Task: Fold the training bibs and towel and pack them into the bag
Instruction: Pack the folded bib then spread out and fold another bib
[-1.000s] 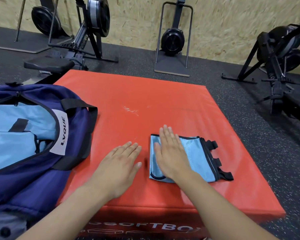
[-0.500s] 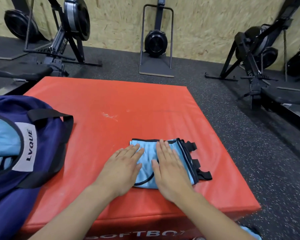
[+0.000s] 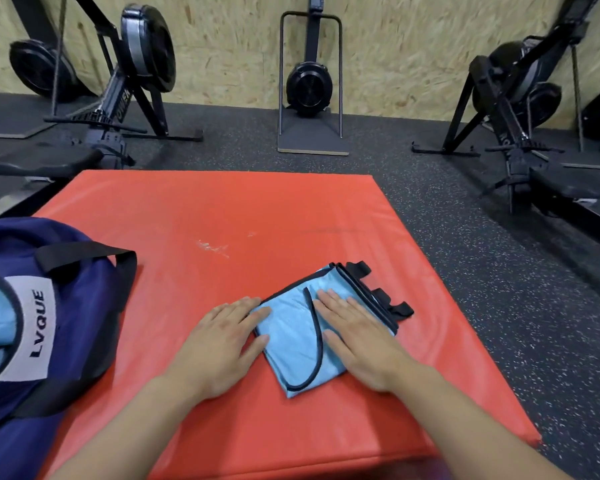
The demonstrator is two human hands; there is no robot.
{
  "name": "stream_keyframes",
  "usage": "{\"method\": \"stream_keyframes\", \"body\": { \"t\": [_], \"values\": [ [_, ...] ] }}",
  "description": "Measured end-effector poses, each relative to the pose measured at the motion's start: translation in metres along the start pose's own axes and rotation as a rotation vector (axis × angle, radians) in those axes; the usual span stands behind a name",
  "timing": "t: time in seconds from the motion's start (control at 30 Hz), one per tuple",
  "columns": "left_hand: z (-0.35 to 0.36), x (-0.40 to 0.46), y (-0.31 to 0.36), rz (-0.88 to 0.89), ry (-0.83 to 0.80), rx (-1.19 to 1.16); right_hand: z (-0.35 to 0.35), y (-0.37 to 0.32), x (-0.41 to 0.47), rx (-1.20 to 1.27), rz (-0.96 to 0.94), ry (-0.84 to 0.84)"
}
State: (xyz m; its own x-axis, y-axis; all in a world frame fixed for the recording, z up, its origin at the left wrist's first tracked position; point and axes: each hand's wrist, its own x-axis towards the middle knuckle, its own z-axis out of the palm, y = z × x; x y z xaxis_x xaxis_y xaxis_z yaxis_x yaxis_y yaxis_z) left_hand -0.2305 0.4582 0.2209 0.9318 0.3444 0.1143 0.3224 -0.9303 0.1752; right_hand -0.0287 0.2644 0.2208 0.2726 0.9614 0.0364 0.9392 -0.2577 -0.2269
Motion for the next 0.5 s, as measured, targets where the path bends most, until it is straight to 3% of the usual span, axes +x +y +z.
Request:
{"method": "stream_keyframes", "body": {
  "t": [0.23, 0.4, 0.5],
  "values": [
    [-0.014, -0.067, -0.003, 0.027, -0.023, 0.178, -0.013, -0.018, -0.062, 0.19, -0.022, 0.011],
    [-0.02, -0.127, 0.01, 0.036, -0.04, 0.199, -0.027, -0.045, -0.116, 0.498, 0.003, -0.028],
    [-0.017, -0.16, 0.017, 0.057, -0.045, 0.184, -0.024, -0.058, -0.14, 0.448, -0.095, -0.119]
  ]
}}
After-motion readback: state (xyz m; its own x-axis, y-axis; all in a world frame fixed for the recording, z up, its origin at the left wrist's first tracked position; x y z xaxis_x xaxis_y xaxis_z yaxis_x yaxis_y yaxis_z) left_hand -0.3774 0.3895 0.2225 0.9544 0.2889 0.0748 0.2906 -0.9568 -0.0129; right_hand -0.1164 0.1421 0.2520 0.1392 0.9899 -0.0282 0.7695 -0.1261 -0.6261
